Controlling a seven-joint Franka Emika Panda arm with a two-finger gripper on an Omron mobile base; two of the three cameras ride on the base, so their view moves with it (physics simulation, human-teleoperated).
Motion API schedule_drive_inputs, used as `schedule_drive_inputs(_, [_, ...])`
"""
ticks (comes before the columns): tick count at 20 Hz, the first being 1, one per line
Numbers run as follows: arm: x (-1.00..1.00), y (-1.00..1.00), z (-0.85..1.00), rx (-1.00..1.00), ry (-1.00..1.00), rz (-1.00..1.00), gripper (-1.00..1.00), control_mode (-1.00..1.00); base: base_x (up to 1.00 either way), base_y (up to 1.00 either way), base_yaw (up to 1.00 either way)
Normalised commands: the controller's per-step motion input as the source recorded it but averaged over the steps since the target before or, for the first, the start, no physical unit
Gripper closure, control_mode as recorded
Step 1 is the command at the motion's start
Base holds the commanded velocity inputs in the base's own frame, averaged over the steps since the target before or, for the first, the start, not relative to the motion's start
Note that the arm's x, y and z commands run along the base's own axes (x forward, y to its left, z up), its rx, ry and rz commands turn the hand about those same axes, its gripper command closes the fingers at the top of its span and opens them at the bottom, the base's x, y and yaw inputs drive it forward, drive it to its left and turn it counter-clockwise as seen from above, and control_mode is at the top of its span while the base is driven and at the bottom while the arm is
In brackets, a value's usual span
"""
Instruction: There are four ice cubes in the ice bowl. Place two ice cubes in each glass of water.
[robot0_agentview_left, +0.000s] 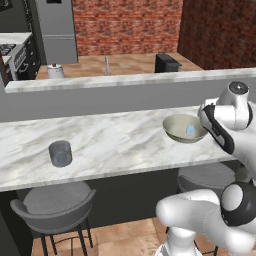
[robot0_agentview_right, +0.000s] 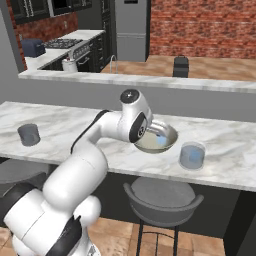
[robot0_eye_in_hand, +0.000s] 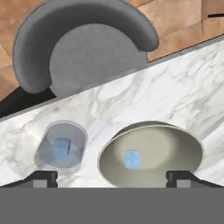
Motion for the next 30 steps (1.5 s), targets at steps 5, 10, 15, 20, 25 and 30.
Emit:
schedule_drive_inputs(5, [0.42,0.06,-0.13,0.00,0.12,0.06,-1.00,-1.00,0.00,0.00,0.00])
schedule_drive_inputs(10, [0.35,0.02,-0.25,0.00,0.01,0.00,-1.00,-1.00,0.00,0.00,0.00])
schedule_drive_inputs(15, [0.26,0.01,-0.33,0.00,0.00,0.00,-1.00,-1.00,0.00,0.00,0.00])
schedule_drive_inputs(20, [0.22,0.00,-0.35,0.00,0.00,0.00,-1.00,-1.00,0.00,0.00,0.00])
schedule_drive_inputs(25, [0.34,0.00,-0.21,0.00,0.01,0.00,-1.00,-1.00,0.00,0.00,0.00])
schedule_drive_inputs(30, [0.39,0.00,-0.15,0.00,0.07,0.00,-1.00,-1.00,0.00,0.00,0.00])
